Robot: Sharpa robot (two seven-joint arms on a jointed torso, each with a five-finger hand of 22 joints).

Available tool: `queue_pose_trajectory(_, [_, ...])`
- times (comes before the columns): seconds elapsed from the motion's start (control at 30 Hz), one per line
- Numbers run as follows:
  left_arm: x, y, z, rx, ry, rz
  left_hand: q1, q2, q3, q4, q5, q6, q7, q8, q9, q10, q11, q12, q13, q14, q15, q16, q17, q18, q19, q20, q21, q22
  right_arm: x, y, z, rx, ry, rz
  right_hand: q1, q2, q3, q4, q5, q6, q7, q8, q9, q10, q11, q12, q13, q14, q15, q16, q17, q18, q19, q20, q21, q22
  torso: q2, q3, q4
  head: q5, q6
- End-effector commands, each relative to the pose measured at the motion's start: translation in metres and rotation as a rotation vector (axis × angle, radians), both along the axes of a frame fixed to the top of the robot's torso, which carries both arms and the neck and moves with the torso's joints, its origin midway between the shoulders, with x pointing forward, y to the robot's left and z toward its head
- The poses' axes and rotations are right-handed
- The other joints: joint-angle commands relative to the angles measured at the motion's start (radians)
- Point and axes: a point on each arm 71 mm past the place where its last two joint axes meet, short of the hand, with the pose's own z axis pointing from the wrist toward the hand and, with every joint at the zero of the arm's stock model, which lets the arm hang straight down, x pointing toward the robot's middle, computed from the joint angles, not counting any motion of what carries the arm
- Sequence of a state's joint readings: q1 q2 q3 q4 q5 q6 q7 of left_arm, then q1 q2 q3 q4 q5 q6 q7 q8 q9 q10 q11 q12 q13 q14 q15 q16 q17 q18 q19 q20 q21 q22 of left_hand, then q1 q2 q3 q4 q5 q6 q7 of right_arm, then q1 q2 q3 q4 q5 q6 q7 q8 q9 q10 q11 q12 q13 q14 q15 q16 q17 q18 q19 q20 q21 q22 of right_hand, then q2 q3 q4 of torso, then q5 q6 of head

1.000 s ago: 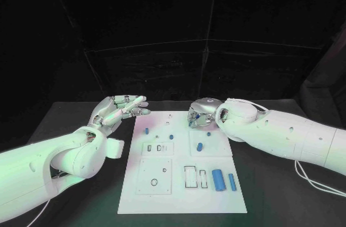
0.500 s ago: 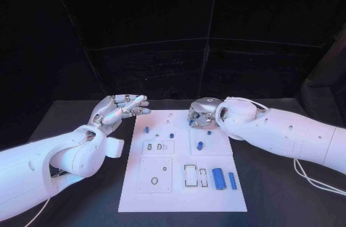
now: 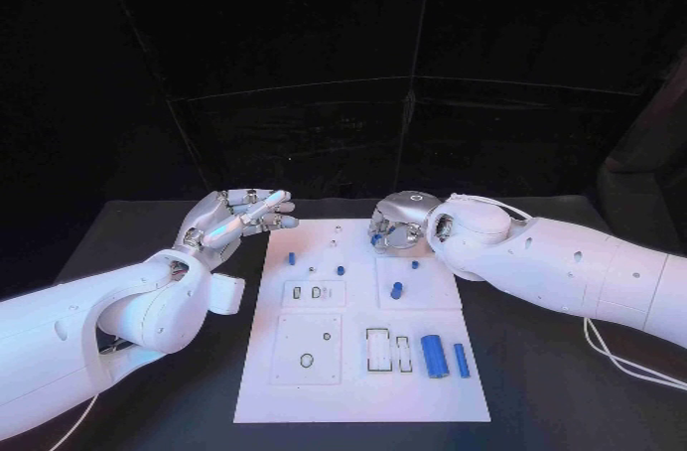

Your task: Assemble the parts on the task board

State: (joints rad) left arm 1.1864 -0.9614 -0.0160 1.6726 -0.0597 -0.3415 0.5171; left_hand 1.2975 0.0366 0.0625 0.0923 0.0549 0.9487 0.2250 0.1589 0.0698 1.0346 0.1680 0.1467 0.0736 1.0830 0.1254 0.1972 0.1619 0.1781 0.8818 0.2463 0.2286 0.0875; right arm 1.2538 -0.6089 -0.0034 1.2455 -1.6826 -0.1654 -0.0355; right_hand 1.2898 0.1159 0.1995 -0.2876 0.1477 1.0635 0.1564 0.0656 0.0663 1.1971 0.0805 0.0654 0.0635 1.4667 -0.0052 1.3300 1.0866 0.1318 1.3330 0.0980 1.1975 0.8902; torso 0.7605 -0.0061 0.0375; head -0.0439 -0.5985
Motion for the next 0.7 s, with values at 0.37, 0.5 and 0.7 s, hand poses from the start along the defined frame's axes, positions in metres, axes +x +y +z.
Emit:
queue_pose_trajectory(0.37, [0.001,0.0,0.001,-0.007,0.003,-0.008,0.004,0.017,0.006,-0.011,0.006,-0.001,0.005,-0.01,-0.002,0.003,0.006,-0.01,-0.001,0.001,0.005,-0.008,0.003,0.006,0.007,0.0,-0.007,-0.005,0.001,0.016,0.015,0.141,-0.13,-0.01,-0.008,-0.031,0.081,0.006,0.006,0.024,0.0,0.002,0.002,0.019,0.002,-0.001,0.002,0.026,0.001,0.012,-0.003,-0.012,-0.007,0.003,0.024,0.023,0.003,-0.0016,0.0044,0.008,0.003])
queue_pose_trajectory(0.5, [0.002,-0.001,0.0,-0.007,0.002,-0.009,0.004,0.017,0.007,-0.012,0.006,-0.001,0.005,-0.011,-0.002,0.003,0.006,-0.01,-0.001,0.001,0.005,-0.008,0.003,0.006,0.007,0.0,-0.008,-0.005,0.003,0.026,0.015,0.156,-0.136,0.007,-0.011,-0.037,0.093,0.007,0.009,0.022,0.001,0.001,0.002,0.016,0.003,-0.002,0.002,0.025,0.002,0.012,-0.005,-0.012,-0.008,0.004,0.027,0.025,0.003,0.001,0.0013,0.014,-0.002])
queue_pose_trajectory(0.7, [0.001,-0.001,0.001,-0.008,0.003,-0.011,0.006,0.018,0.008,-0.014,0.006,-0.001,0.005,-0.012,-0.002,0.003,0.006,-0.011,-0.001,0.001,0.005,-0.009,0.004,0.006,0.007,0.0,-0.008,-0.006,0.008,0.039,0.015,0.168,-0.141,0.026,-0.02,-0.049,0.108,0.01,0.01,0.02,0.003,0.0,0.001,0.015,0.005,-0.002,0.002,0.025,0.004,0.014,-0.004,-0.012,-0.01,0.005,0.029,0.027,0.006,-0.0006,0.0003,0.013,-0.002])
